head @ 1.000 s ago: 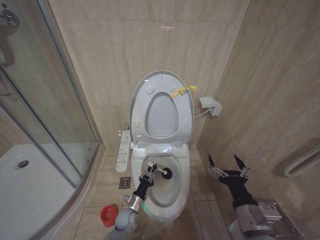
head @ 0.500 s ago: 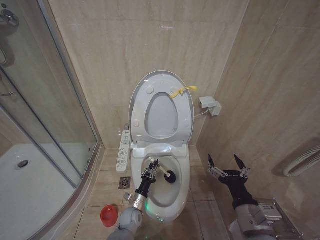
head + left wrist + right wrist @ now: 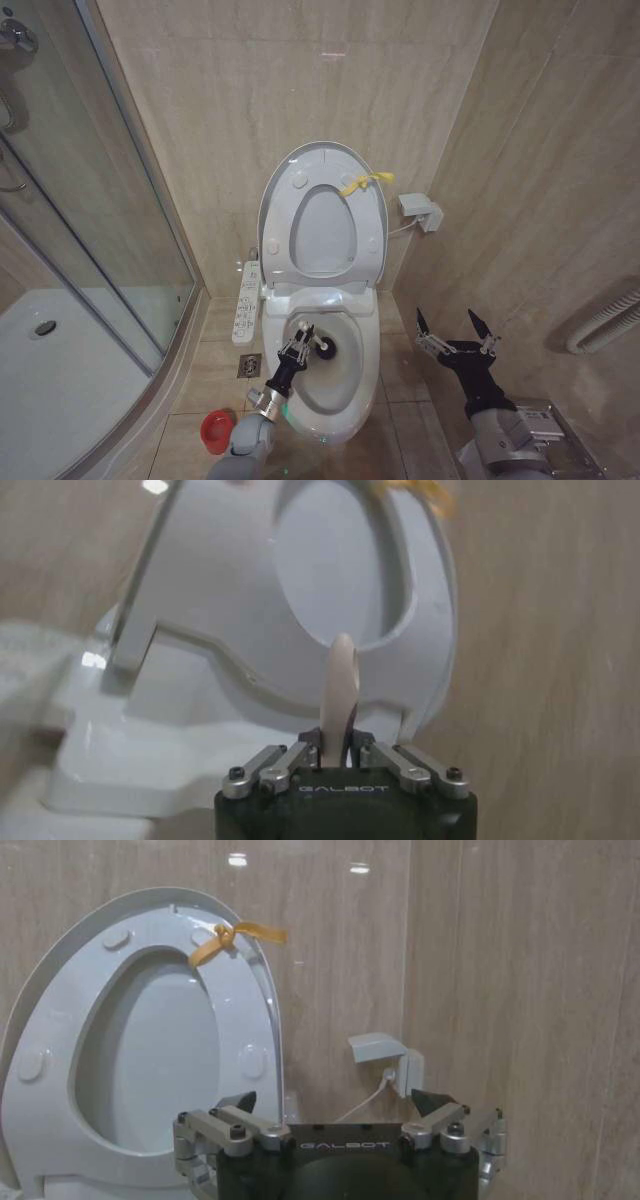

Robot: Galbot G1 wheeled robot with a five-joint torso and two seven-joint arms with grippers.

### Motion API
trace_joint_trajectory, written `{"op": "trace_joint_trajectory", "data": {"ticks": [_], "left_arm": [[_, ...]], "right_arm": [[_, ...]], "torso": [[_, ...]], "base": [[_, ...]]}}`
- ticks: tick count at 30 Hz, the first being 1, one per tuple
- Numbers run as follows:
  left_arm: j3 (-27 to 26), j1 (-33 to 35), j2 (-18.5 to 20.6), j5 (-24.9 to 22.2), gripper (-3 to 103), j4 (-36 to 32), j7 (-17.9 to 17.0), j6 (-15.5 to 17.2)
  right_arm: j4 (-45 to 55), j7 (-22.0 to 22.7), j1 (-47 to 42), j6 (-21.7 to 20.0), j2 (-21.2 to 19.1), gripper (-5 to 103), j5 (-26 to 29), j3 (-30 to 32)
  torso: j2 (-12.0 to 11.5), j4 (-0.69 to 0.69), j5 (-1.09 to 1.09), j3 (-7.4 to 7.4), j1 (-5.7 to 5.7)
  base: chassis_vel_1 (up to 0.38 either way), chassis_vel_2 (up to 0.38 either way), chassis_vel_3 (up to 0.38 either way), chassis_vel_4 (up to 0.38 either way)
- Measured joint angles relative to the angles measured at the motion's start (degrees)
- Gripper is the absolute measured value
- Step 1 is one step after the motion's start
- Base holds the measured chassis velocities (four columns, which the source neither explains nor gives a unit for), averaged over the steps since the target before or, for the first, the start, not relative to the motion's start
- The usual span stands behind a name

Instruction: Open the toilet lid, clean the toilet bowl with a toilet brush, close the toilet lid, and flush.

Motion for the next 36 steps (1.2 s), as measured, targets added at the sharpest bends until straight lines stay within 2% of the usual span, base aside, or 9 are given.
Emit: {"op": "trace_joint_trajectory", "data": {"ticks": [3, 6, 9, 15, 18, 20, 22, 26, 36], "left_arm": [[1.78, 0.49, 0.03, -6.05, 19, -2.17, -0.05, 2.28], [1.97, 0.04, -0.18, -6.52, 19, -1.85, 0.22, 2.55], [0.82, -1.14, -0.45, -2.68, 19, 0.61, 0.63, 1.27], [-4.12, -2.64, -1.11, 13.77, 19, 4.54, -0.27, -3.45], [-4.48, -2.24, -0.34, 15.09, 19, 3.65, -0.65, -3.87], [-4.2, -1.35, 0.79, 12.35, 19, 1.16, -1.1, -3.26], [-2.66, 0.64, 3.03, 4.17, 19, -4.1, -2.31, -0.48], [-1.54, 3.64, 5.77, -4.59, 19, -11.33, -4.28, 2.66], [-3.37, 9.78, 8.91, -7.73, 19, -21.28, -4.88, 4.52]], "right_arm": [[0.0, 0.0, 0.0, 0.0, 0.0, 100, 0.0, 0.0], [0.0, 0.0, 0.0, 0.0, 0.0, 100, 0.0, 0.0], [0.0, 0.0, 0.0, 0.0, 0.0, 100, 0.0, 0.0], [0.0, 0.0, 0.0, 0.0, 0.0, 100, 0.0, 0.0], [0.0, 0.0, 0.0, 0.0, 0.0, 100, 0.0, 0.0], [0.0, 0.0, 0.0, 0.0, 0.0, 100, 0.0, 0.0], [0.0, 0.0, 0.0, 0.0, 0.0, 100, 0.0, 0.0], [0.0, 0.0, 0.0, 0.0, 0.0, 100, 0.0, 0.0], [0.0, 0.0, 0.0, 0.0, 0.0, 100, 0.0, 0.0]], "torso": [[0.0, 0.0, 0.01, 0.0, 0.0], [0.0, 0.01, 0.01, 0.0, 0.0], [0.0, 0.0, 0.01, 0.0, 0.0], [0.0, 0.0, 0.0, 0.0, 0.0], [0.0, -0.01, -0.01, 0.0, 0.01], [0.0, -0.01, -0.01, 0.0, 0.01], [0.0, 0.0, 0.0, 0.0, 0.01], [0.0, 0.0, -0.01, 0.0, 0.01], [0.0, 0.0, -0.01, 0.0, 0.01]], "base": [[0.0, 0.0, 0.0, 0.0], [0.0, 0.0, 0.0, 0.0], [0.0, 0.0, 0.0, 0.0], [0.0, 0.0, 0.0, 0.0], [0.0, 0.0, 0.0, 0.0], [0.0, 0.0, 0.0, 0.0], [0.0, 0.0, 0.0, 0.0], [0.0, 0.0, 0.0, 0.0], [0.0, 0.0, 0.0, 0.0]]}}
